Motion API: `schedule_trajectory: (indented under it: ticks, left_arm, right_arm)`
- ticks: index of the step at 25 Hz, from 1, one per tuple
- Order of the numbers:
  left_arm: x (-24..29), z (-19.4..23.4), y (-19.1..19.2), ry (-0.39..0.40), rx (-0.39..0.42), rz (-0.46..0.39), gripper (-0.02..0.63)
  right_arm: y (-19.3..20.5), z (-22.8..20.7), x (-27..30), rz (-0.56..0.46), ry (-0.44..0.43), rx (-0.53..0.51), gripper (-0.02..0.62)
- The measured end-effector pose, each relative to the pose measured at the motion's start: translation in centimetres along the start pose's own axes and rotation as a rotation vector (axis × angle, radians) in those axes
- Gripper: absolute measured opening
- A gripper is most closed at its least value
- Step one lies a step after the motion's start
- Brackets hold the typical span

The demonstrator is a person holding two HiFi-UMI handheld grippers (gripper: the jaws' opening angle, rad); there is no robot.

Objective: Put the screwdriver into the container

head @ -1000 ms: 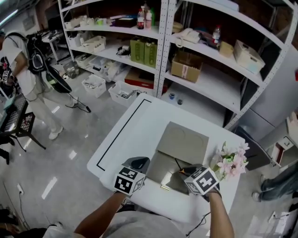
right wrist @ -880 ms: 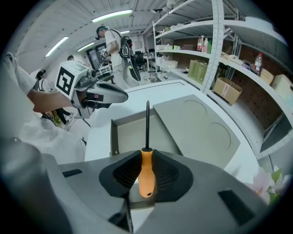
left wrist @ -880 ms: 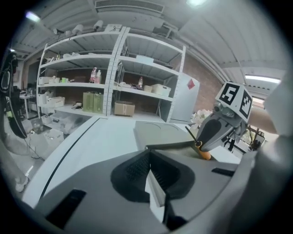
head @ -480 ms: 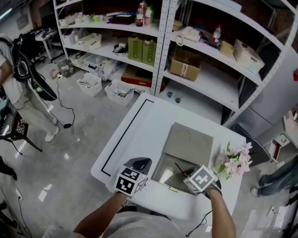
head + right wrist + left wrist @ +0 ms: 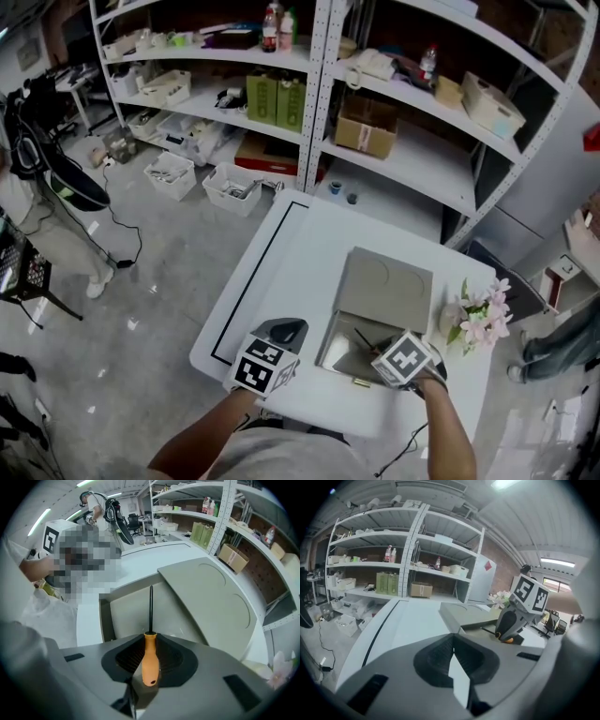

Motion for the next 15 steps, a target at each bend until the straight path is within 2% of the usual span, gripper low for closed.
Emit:
schedule_trajectory:
  ticks: [9,15]
  left_arm:
    - [-0.4,1.2,0.3,0.031,0.019,0.000,0.005]
    - [-0.8,1.9,0.4,0.035,0.018,-0.010,0.005]
  right_arm:
    - [-0.3,0.3,1.3,0.007,0.030,0.037,0.083]
    - [-0.4,1.0,1.9,0.018,0.003,0.042,0.085]
Point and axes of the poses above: the fingertips, and each gripper's own axes: x forward along the fingers, z to its left, y out of its underside, the point moved 9 cm from there along -x, backward along the fingers, and after that the axes turned 5 degrees about -y, right-handed, at the moved point
